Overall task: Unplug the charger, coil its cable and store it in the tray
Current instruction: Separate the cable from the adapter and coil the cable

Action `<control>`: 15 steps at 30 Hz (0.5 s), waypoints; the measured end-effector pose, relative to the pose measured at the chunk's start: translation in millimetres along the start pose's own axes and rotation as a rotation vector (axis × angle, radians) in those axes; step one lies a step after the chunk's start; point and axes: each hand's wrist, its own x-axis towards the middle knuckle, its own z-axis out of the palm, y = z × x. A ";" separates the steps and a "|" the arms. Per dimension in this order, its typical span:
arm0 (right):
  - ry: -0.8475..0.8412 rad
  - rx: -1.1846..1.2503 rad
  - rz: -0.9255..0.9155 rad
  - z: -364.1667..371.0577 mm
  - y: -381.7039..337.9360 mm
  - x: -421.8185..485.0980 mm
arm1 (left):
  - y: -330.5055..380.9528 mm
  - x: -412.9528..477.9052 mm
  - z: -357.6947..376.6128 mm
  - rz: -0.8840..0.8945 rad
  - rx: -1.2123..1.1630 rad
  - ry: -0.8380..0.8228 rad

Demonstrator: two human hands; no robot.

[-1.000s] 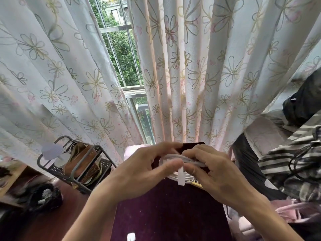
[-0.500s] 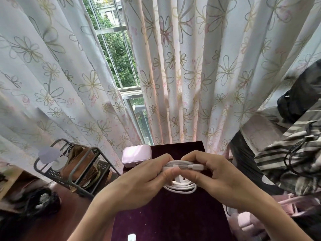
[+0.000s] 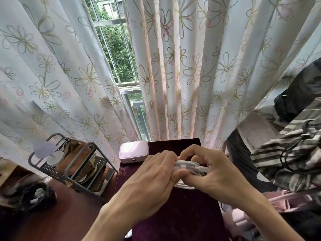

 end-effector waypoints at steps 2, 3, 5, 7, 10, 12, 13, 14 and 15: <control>0.000 0.020 0.003 2.5 1.6 0.2 | 2.4 3.6 0.5 0.022 0.049 0.040; 0.009 0.027 -0.010 4.0 2.4 0.1 | 2.5 4.8 1.0 0.027 0.065 0.054; 0.029 0.019 -0.045 6.8 3.3 0.1 | 1.2 6.0 2.9 0.030 0.093 0.073; 0.039 0.022 -0.053 9.0 4.5 1.2 | -0.5 6.1 4.5 0.024 0.112 0.079; 0.028 0.118 -0.024 8.8 5.0 1.8 | -3.0 6.3 5.5 0.010 0.121 0.072; 0.011 0.207 -0.010 5.6 4.0 2.1 | -4.3 6.6 4.7 0.002 0.115 0.055; 0.011 0.244 -0.006 4.2 3.3 2.5 | -4.9 6.9 4.2 -0.003 0.095 0.040; 0.024 0.268 0.000 3.0 2.6 3.4 | -5.8 7.5 3.8 -0.009 0.070 0.024; 0.049 0.275 0.006 2.3 2.1 4.2 | -6.4 7.9 3.8 -0.015 0.049 0.008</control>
